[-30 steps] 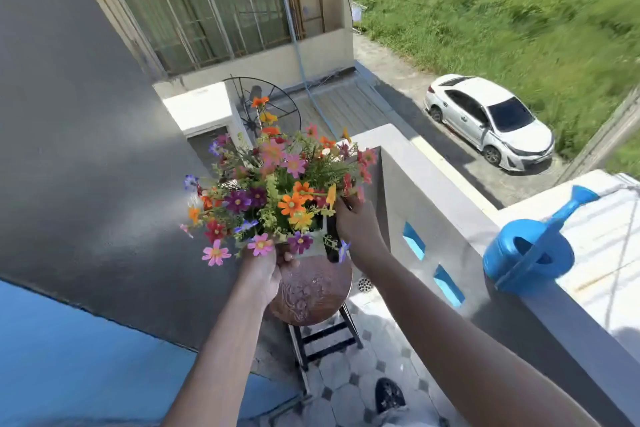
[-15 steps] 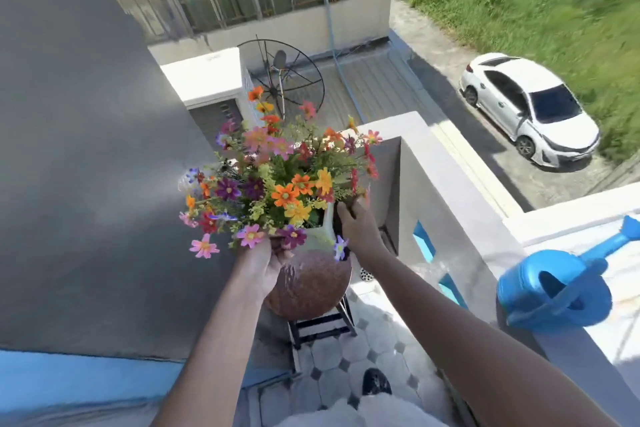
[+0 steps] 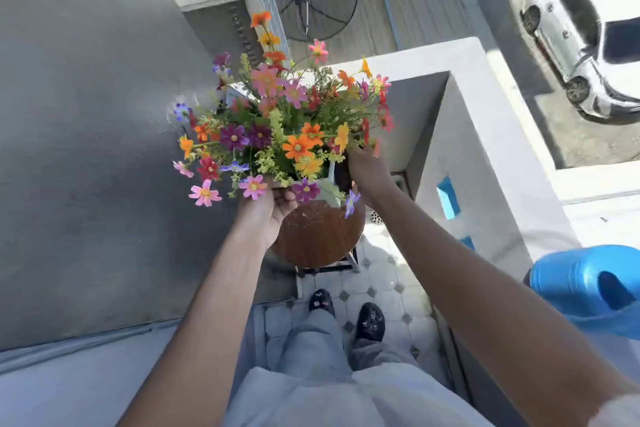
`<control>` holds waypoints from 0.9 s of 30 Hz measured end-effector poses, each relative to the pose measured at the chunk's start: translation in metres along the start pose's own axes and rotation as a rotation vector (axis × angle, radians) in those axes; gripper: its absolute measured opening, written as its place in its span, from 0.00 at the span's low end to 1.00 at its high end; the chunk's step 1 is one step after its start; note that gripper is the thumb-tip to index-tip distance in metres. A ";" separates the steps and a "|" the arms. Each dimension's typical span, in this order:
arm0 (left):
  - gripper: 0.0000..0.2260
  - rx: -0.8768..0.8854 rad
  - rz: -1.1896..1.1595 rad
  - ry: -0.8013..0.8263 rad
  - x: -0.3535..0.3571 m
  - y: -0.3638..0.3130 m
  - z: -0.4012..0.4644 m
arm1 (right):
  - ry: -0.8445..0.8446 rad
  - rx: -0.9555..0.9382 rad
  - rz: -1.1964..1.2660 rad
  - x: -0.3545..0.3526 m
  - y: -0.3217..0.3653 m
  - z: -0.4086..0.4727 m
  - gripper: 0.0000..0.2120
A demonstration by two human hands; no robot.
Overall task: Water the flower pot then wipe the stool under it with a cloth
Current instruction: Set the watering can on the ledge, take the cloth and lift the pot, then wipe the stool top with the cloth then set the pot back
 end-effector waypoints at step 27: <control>0.16 0.078 -0.155 -0.029 -0.017 -0.058 0.134 | 0.548 -0.379 -0.826 0.243 -0.143 0.013 0.16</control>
Point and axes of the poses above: each hand's wrist, its own z-axis towards the middle knuckle, its own x-axis out of the palm, y = z × x, the point moved 5 cm from there along z, towards the middle knuckle, and after that the axes turned 14 degrees about -z, right-handed, at the moved point
